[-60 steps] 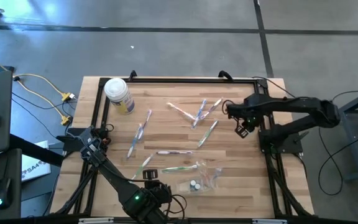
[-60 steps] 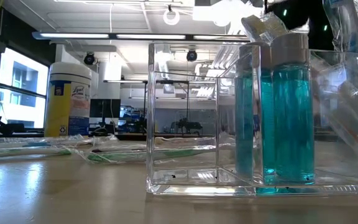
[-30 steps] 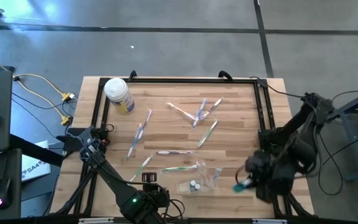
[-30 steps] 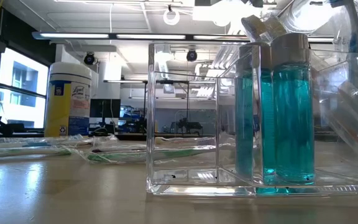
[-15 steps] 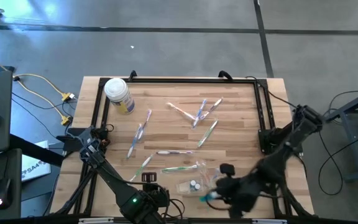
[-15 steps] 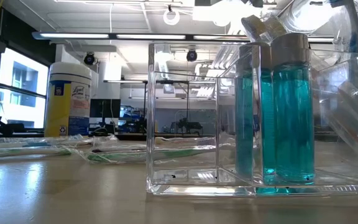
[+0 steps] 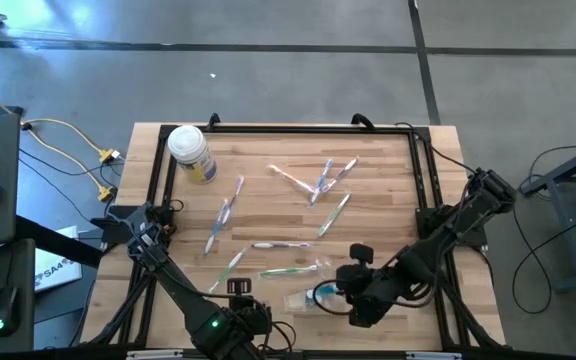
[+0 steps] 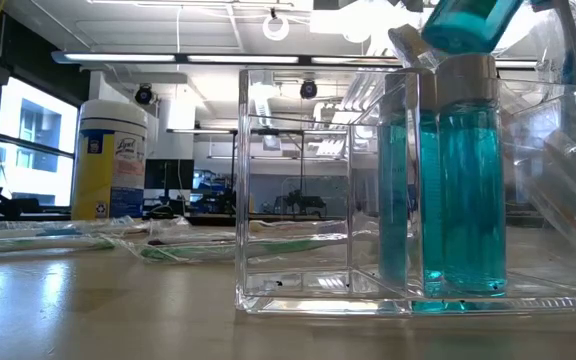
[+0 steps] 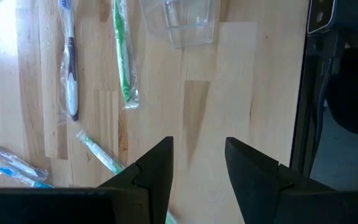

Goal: Pick & Place toothbrushing station
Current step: Put the mouthwash into the transparent bin

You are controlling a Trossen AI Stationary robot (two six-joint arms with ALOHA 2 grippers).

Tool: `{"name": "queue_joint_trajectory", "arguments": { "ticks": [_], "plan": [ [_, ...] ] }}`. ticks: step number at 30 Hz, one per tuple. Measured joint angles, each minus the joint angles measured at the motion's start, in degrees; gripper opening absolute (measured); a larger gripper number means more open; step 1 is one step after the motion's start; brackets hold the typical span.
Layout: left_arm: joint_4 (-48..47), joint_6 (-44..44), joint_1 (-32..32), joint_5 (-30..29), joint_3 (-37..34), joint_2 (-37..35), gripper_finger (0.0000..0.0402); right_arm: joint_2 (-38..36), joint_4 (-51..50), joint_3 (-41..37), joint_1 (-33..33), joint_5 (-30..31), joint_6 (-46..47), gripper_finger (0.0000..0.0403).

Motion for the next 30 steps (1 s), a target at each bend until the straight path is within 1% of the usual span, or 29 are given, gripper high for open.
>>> {"name": "queue_joint_trajectory", "arguments": {
  "ticks": [5, 11, 16, 25, 28, 30],
  "plan": [
    [0.4, -0.1, 0.0, -0.3, 0.0, 0.0, 0.0143, 1.7, -0.6, 0.0, 0.1, -0.3, 1.4, 0.0092],
    [0.4, -0.1, 0.0, -0.6, 0.0, 0.0, 0.0143, 6.0, -0.8, 0.0, -0.3, -1.7, 2.9, 0.0092],
    [0.4, -0.1, 0.0, -0.7, 0.0, 0.0, 0.0143, 8.0, -0.4, 0.0, -1.4, -4.0, 3.3, 0.0092],
    [0.4, -0.1, 0.0, -0.7, 0.0, 0.0, 0.0143, 8.3, -0.5, 0.0, -3.4, -7.4, 3.9, 0.0092],
    [0.4, -0.1, 0.0, -0.7, 0.0, 0.0, 0.0143, 8.3, -0.5, 0.0, -3.4, -7.7, 4.4, 0.0092],
    [0.4, -0.1, 0.0, -0.7, 0.0, 0.0, 0.0143, 8.3, -0.4, 0.0, -3.4, -7.7, 4.4, 0.0103]
  ]
}}
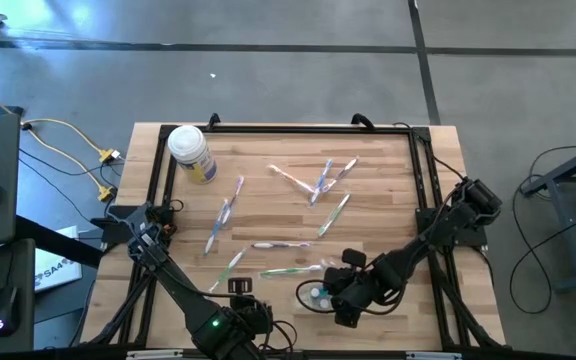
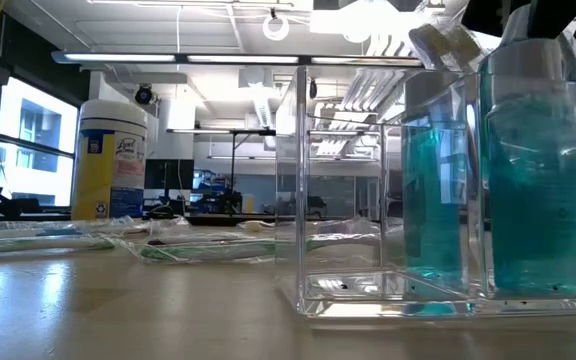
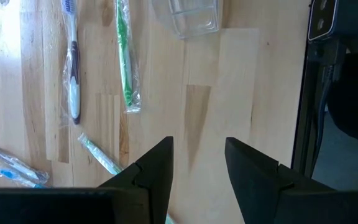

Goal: Pick & Place toothbrushing station
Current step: Put the mouthwash into the transparent bin, then put the left blue toothbrush into the transparent bin

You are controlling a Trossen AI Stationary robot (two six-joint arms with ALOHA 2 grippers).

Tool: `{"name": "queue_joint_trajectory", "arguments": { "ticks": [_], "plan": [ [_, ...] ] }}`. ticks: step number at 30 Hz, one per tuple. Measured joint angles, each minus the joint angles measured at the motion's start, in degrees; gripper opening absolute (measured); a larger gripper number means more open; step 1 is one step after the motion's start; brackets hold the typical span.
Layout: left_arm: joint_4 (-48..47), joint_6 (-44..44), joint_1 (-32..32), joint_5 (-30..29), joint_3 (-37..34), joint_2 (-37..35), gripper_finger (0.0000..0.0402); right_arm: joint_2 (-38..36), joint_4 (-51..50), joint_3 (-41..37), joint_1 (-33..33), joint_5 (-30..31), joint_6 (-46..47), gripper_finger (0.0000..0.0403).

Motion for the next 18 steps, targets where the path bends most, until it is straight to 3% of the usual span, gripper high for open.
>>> {"name": "queue_joint_trajectory", "arguments": {
  "ticks": [8, 14, 18],
  "plan": [
    [0.0, 0.0, 0.0, 0.0, 0.0, 0.0, 0.0143, 0.0, 1.3, 0.0, 0.0, -0.7, 0.0, 0.0183],
    [0.0, 0.0, 0.0, 0.0, 0.0, 0.0, 0.0143, -0.2, 3.1, 0.0, 0.0, -1.0, -2.0, 0.0193],
    [0.0, 0.0, 0.0, 0.0, 0.0, 0.0, 0.0143, -2.2, 4.0, 0.0, 0.0, -4.4, -1.8, 0.0184]
  ]
}}
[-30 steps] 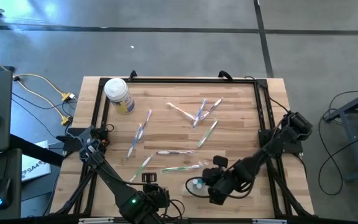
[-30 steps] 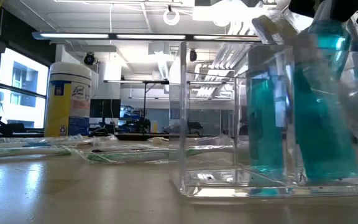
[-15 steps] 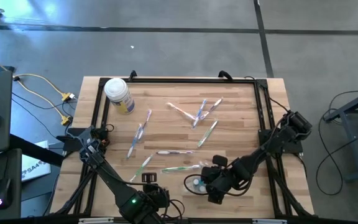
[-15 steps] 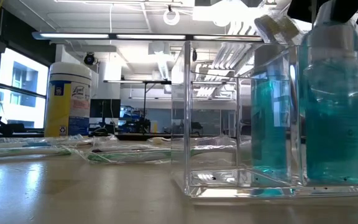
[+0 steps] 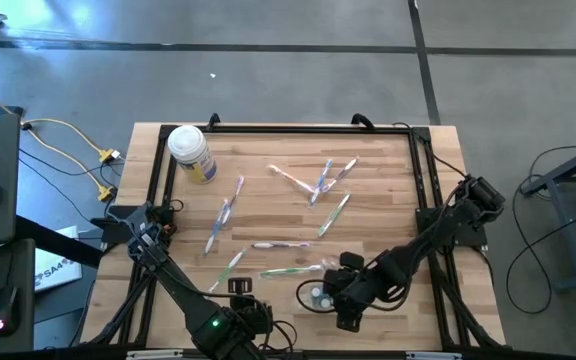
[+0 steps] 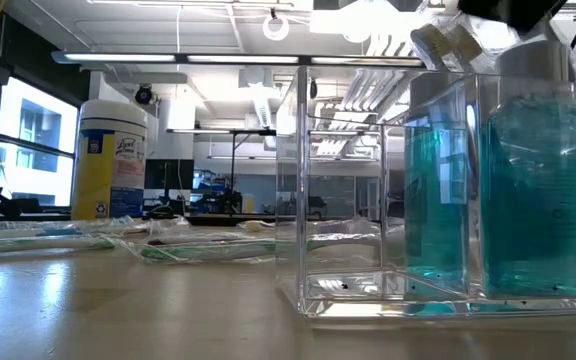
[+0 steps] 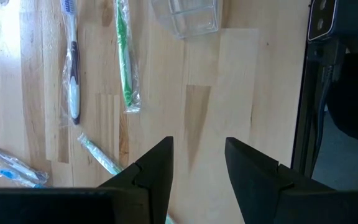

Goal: Pick & Place toothbrushing station
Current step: Put the left blue toothbrush into the transparent bin

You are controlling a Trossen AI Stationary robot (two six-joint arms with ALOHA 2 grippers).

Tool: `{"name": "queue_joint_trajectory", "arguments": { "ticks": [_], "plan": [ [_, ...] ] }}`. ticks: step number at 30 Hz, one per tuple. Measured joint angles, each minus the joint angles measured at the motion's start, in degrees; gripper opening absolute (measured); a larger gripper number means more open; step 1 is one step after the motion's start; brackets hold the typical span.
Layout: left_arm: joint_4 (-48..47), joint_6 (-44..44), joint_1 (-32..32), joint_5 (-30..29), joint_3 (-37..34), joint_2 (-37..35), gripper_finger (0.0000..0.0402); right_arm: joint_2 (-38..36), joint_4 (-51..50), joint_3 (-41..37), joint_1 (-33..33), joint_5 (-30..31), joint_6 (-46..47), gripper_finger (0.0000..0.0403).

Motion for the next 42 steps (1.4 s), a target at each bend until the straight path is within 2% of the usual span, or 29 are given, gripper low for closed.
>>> {"name": "queue_joint_trajectory", "arguments": {
  "ticks": [9, 17, 21, 27, 29, 31, 35, 42],
  "plan": [
    [0.2, -0.4, -0.7, -0.1, 0.0, 0.0, 0.0143, -6.3, 1.8, 0.0, 3.2, -10.9, 1.7, 0.0158],
    [3.7, -1.3, -1.0, -0.5, -0.1, 0.0, 0.0143, -12.4, 6.1, 0.0, 8.4, -11.1, -2.4, 0.0145],
    [5.7, -2.1, -1.0, 1.2, -2.9, 0.0, 0.0143, -13.0, 5.9, 0.0, 12.8, -4.2, -5.5, 0.0145],
    [-1.0, -9.0, 0.7, 7.9, -7.5, 0.0, 0.0143, -10.7, 8.0, -2.7, 19.3, 16.6, -7.3, 0.0146],
    [-0.3, -6.4, 1.2, 11.1, -8.3, -0.5, 0.0143, -10.0, 10.2, -4.2, 20.8, 22.3, -7.4, 0.0146],
    [-0.6, -4.6, 1.2, 11.0, -8.3, -1.0, 0.0143, -9.4, 12.5, -5.6, 22.0, 26.8, -7.5, 0.0146],
    [-0.6, -2.8, 1.5, 10.6, -8.3, -1.4, 0.0143, -8.9, 15.0, -8.6, 23.5, 31.4, -8.1, 0.0146],
    [-0.5, 1.7, 1.7, 8.7, -8.2, -2.0, 0.0143, -8.9, 17.2, -11.1, 23.5, 31.9, -7.4, 0.0146]
  ]
}}
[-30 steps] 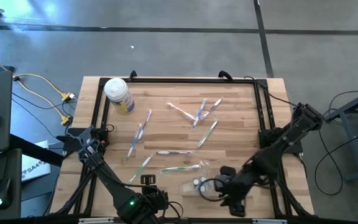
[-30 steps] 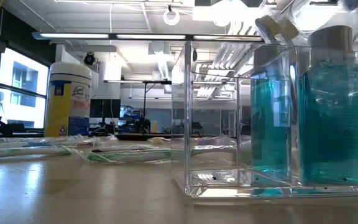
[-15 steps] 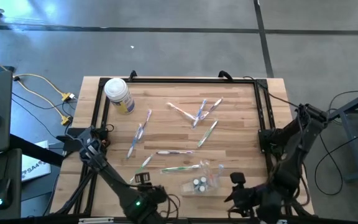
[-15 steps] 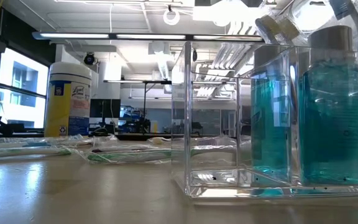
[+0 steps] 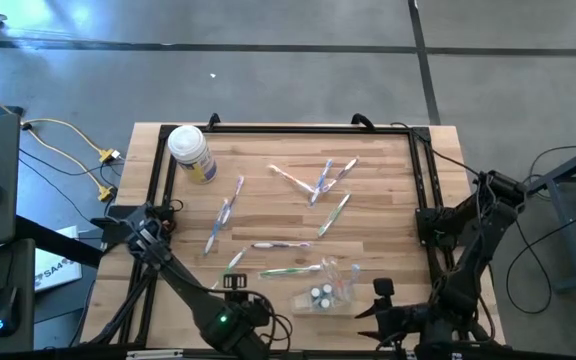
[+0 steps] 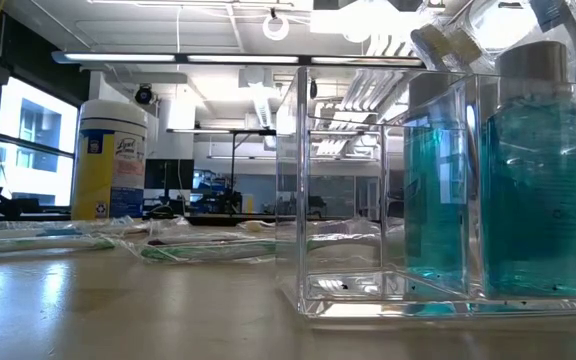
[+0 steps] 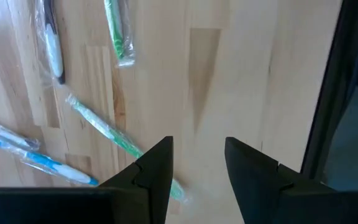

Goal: Pick & Place toothbrushing station
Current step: Put the left blue toothbrush into the transparent bin

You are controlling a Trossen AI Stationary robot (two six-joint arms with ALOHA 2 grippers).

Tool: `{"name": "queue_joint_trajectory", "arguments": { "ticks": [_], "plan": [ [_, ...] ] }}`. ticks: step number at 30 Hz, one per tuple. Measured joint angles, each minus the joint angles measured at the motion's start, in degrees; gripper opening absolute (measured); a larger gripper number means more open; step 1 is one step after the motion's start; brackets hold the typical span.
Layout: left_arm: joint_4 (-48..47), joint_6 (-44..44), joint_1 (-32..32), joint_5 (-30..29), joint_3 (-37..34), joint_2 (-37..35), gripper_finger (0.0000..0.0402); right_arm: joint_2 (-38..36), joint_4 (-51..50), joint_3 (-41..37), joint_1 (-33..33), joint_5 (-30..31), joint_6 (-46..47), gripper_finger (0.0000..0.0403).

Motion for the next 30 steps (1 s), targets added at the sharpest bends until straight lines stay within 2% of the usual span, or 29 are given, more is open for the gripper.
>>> {"name": "queue_joint_trajectory", "arguments": {
  "ticks": [10, 16, 19, 23, 30],
  "plan": [
    [0.0, 7.2, 0.0, -1.7, -0.1, -6.1, 0.0143, -0.1, 5.5, 0.0, 4.5, -1.6, -6.3, 0.0146],
    [0.0, 5.5, -0.1, -9.8, 0.0, -14.0, 0.0143, -0.1, 5.5, 0.0, 6.5, 0.0, -7.5, 0.0146],
    [0.1, 0.1, -0.5, -15.5, -1.7, -18.7, 0.0143, -0.1, 5.4, 0.0, 6.4, 0.0, -7.3, 0.0146],
    [0.0, -9.4, -0.4, -18.2, -11.9, -26.6, 0.0143, -0.1, 4.9, 0.0, 6.4, 0.0, -6.1, 0.0146],
    [0.9, -29.5, -0.4, -18.3, -39.7, -40.6, 0.0143, -0.1, 4.2, 0.0, 6.4, 0.0, -5.8, 0.0146]
  ]
}}
